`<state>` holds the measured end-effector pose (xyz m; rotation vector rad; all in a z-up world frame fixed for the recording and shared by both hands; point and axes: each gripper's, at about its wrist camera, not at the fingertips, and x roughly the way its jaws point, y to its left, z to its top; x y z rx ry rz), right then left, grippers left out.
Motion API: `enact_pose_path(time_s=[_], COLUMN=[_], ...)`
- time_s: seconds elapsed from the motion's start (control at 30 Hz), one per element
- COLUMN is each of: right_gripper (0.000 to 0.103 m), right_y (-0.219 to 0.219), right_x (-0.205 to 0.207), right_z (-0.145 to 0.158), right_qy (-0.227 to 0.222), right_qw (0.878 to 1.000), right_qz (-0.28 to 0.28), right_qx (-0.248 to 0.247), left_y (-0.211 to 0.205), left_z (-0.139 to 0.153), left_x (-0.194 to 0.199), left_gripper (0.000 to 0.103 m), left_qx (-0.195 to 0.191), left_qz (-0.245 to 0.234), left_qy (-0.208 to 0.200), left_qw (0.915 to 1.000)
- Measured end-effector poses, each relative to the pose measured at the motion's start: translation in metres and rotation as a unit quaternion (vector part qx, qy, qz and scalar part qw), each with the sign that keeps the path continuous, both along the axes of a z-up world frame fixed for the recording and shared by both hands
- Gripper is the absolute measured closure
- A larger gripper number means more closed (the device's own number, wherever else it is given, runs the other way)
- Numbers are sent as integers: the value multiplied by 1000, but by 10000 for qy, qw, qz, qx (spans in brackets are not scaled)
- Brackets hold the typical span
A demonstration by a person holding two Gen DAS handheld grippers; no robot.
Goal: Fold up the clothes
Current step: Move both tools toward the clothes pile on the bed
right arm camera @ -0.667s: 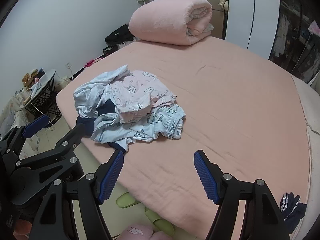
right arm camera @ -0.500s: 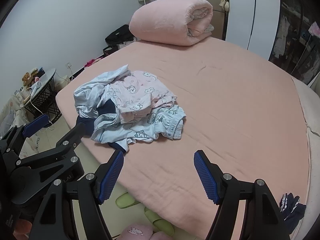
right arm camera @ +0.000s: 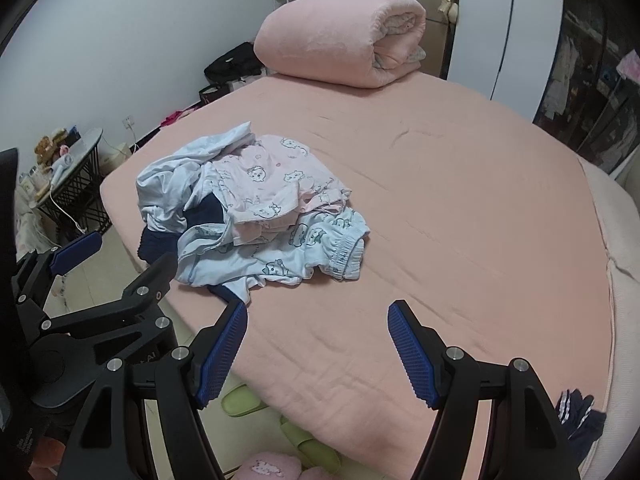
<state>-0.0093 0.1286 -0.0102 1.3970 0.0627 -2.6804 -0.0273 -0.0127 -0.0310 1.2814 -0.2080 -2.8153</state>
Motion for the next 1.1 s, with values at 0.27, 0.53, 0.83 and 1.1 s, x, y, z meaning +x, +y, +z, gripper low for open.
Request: enact_pose_path(time_s=[0.27, 0.53, 0.83, 1.1], right_gripper=[30, 30, 30, 30], right_y=[-4, -3, 2, 12], right_x=[-30, -66, -97, -135], right_z=[-21, -45, -58, -76], right_qy=[7, 7, 201, 221], right_qw=[9999, 9994, 9986, 9981], right_qz=[53, 202, 328, 240], right_qx=[-127, -266, -367, -523], left_y=[-8, -9, -9, -16], left_z=[-18, -34, -54, -74], left_x=[-22, -42, -60, -87], left_gripper=[21, 21, 21, 21], left_qx=[123, -18, -11, 2], left_qz=[84, 74, 59, 225], left_qy=[-70, -76, -181, -225], left_qw=[9999, 9999, 9998, 9995])
